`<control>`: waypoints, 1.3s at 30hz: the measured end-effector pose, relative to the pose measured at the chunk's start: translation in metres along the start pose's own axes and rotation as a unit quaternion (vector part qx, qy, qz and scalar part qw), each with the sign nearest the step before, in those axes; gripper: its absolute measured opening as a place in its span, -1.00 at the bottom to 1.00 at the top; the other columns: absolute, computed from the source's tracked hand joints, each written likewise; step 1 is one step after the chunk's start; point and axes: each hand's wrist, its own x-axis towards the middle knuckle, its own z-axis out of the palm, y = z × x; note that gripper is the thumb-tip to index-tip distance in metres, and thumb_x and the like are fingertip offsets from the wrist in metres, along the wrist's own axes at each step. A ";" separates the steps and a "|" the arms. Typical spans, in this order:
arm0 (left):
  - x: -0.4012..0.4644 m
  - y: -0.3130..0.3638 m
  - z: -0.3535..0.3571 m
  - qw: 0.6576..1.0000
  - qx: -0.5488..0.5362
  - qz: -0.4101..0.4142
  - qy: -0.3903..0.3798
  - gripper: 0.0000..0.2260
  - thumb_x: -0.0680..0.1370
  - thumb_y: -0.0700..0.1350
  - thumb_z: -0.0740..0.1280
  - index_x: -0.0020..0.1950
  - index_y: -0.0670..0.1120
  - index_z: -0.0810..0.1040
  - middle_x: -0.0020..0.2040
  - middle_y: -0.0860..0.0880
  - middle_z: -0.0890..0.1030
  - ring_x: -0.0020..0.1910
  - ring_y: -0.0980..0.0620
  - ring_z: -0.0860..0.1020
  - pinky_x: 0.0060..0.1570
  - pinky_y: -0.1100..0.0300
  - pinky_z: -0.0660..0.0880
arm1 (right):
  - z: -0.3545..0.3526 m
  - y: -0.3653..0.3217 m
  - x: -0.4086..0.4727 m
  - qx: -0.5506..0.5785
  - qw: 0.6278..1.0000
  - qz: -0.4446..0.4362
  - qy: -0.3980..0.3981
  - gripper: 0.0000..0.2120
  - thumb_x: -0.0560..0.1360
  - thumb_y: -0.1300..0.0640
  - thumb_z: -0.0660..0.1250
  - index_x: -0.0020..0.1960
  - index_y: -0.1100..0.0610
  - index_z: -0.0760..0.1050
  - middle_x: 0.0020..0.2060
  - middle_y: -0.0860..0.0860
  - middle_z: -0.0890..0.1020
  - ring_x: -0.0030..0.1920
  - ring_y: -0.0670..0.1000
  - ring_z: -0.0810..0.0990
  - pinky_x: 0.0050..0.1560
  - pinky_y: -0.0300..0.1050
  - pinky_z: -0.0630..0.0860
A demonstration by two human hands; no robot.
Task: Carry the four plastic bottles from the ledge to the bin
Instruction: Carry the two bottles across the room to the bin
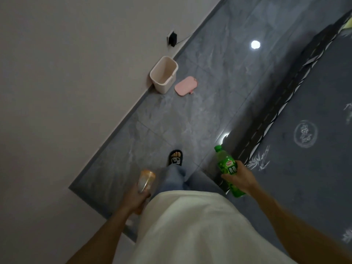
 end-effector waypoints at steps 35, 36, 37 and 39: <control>0.160 0.281 -0.002 0.985 -0.053 -0.165 -0.001 -0.42 0.40 0.07 0.52 0.33 -0.07 0.42 0.02 -0.11 0.64 -0.13 -0.09 0.61 -0.22 0.15 0.47 | -0.243 -0.288 0.332 -0.187 0.970 -0.089 -0.129 -0.35 0.29 -0.11 0.52 0.29 0.01 0.36 -0.17 -0.17 0.49 -0.13 -0.08 0.50 -0.10 -0.11 0.41; 0.167 0.283 -0.005 0.984 -0.066 -0.168 0.002 -0.43 0.40 0.06 0.52 0.32 -0.07 0.42 0.01 -0.10 0.63 -0.14 -0.08 0.60 -0.25 0.16 0.45 | -0.240 -0.298 0.339 -0.194 0.967 -0.097 -0.134 -0.35 0.29 -0.10 0.52 0.29 0.02 0.36 -0.17 -0.16 0.50 -0.13 -0.08 0.51 -0.11 -0.12 0.41; 0.175 0.287 -0.010 0.982 -0.075 -0.171 0.003 -0.45 0.40 0.06 0.52 0.31 -0.07 0.43 -0.01 -0.09 0.63 -0.14 -0.07 0.61 -0.28 0.17 0.44 | -0.237 -0.306 0.344 -0.200 0.965 -0.100 -0.140 -0.36 0.30 -0.09 0.53 0.29 0.03 0.36 -0.15 -0.14 0.51 -0.12 -0.07 0.52 -0.12 -0.13 0.42; 0.191 0.301 -0.018 0.982 -0.085 -0.170 0.000 -0.47 0.40 0.07 0.50 0.29 -0.05 0.42 -0.03 -0.07 0.62 -0.17 -0.03 0.61 -0.31 0.19 0.44 | -0.235 -0.313 0.355 -0.206 0.963 -0.099 -0.145 -0.38 0.31 -0.06 0.54 0.27 0.04 0.37 -0.13 -0.10 0.54 -0.12 -0.04 0.54 -0.13 -0.12 0.44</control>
